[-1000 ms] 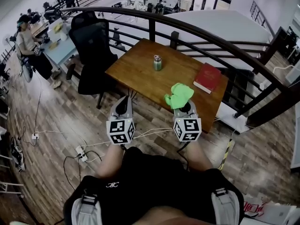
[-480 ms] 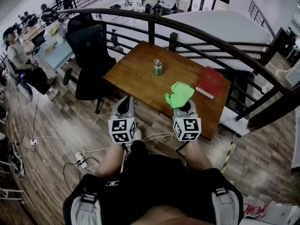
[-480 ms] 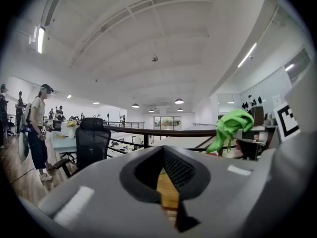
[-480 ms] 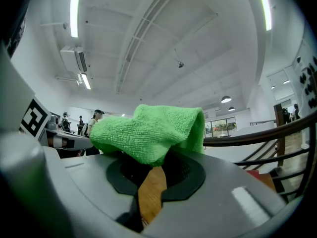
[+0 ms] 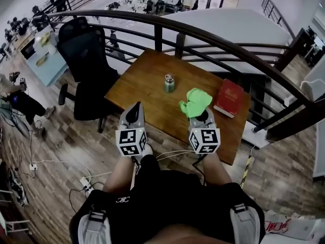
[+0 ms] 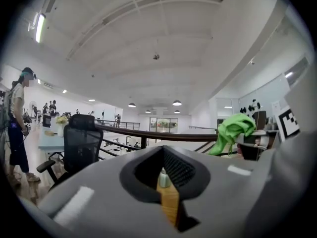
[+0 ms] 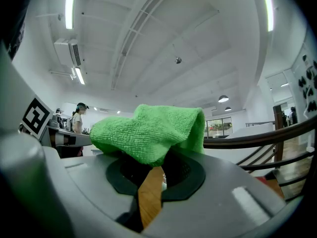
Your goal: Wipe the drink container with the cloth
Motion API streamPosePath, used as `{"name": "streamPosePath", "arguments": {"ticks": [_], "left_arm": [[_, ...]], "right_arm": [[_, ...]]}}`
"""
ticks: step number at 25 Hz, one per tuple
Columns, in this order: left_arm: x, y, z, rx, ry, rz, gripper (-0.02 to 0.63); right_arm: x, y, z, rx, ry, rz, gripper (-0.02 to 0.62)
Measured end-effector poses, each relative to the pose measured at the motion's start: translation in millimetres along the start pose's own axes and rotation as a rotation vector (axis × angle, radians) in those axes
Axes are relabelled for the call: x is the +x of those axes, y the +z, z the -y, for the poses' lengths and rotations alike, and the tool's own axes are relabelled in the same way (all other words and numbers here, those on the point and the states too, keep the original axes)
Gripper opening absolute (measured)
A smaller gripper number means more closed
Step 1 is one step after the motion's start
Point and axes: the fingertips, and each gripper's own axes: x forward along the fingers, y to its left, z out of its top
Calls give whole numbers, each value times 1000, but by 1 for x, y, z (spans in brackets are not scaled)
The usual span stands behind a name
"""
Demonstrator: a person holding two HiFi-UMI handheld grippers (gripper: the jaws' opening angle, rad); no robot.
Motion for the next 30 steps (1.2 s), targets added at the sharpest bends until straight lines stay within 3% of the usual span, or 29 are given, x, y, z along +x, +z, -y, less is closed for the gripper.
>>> {"name": "streamPosePath", "arguments": {"ticks": [19, 26, 30], "left_arm": [[199, 13, -116, -12, -160, -98, 52], [247, 5, -106, 41, -290, -114, 52], [256, -11, -85, 78, -330, -141, 52]], "right_arm": [[204, -21, 12, 14, -135, -108, 54], [229, -35, 34, 26, -200, -131, 54], [228, -53, 42, 42, -150, -172, 54]]}}
